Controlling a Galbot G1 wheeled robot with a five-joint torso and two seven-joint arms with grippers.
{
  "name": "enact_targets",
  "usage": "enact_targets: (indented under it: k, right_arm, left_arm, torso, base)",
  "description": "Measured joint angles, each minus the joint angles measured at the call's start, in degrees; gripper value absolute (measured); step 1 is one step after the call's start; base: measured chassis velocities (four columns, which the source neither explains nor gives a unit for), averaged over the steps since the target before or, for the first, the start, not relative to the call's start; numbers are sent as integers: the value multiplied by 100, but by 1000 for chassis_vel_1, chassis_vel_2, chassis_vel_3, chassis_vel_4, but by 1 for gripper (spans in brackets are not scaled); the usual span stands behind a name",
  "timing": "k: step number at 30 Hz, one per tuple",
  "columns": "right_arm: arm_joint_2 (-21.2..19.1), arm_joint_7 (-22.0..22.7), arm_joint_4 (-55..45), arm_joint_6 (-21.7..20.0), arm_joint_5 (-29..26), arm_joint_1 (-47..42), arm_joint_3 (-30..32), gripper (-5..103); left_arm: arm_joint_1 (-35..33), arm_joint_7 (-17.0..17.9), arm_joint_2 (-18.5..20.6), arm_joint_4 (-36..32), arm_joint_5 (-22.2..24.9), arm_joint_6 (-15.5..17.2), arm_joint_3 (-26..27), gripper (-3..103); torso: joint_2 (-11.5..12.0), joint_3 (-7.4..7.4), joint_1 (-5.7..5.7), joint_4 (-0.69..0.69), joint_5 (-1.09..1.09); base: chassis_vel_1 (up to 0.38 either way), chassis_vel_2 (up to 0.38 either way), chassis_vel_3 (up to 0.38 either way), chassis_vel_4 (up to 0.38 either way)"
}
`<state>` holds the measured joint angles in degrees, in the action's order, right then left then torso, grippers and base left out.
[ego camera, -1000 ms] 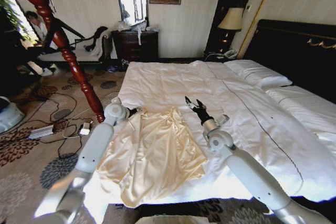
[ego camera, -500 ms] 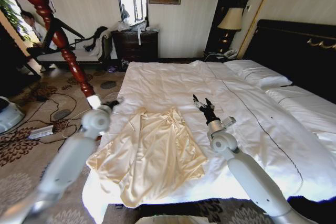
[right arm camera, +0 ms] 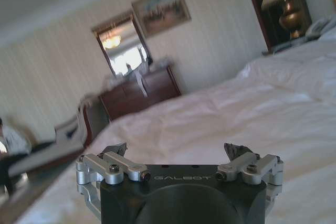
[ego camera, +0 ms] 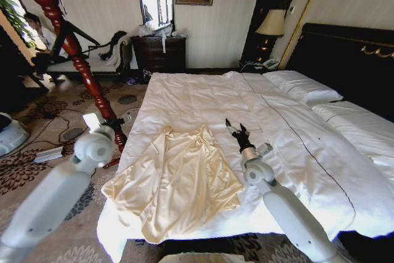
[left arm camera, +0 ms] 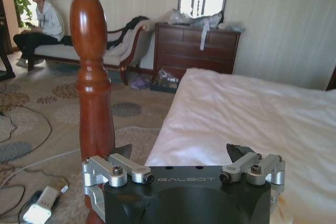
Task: Pick up the clothes from the bed and hang them on the clothes hanger.
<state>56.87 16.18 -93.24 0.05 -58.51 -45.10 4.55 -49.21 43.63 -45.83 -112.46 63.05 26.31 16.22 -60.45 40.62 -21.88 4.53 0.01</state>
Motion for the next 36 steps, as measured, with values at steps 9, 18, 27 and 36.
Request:
enact_targets:
  k: [9, 18, 27, 36]
  right_arm:
    - [1348, -255, 2166, -282, 69, 1874, -1811, 101]
    - [1812, 102, 2784, -373, 346, 2060, -2024, 84]
    - [1824, 741, 2652, -700, -179, 2031, -1830, 82]
    - [1849, 997, 2819, -937, -754, 2315, -1597, 89]
  left_arm:
    - [-1646, -77, -707, -393, -1472, -80, 341, 100]
    - [-2051, -110, -1140, -555, -1926, -68, 412, 100]
    - [-2245, -52, -1061, -699, -1908, 20, 601, 100]
    - [-2324, 0, -1014, -767, -1869, 92, 688, 100]
  torso:
    - [0, 0, -1, -12, -1]
    - [0, 0, -1, -4, -1]
    - [0, -1, 0, -6, -1]
    - [0, -1, 0, -7, -1]
  base:
    - [0, 0, 0, 0]
    - [0, 0, 0, 0]
    - [0, 0, 0, 0]
    - [0, 0, 0, 0]
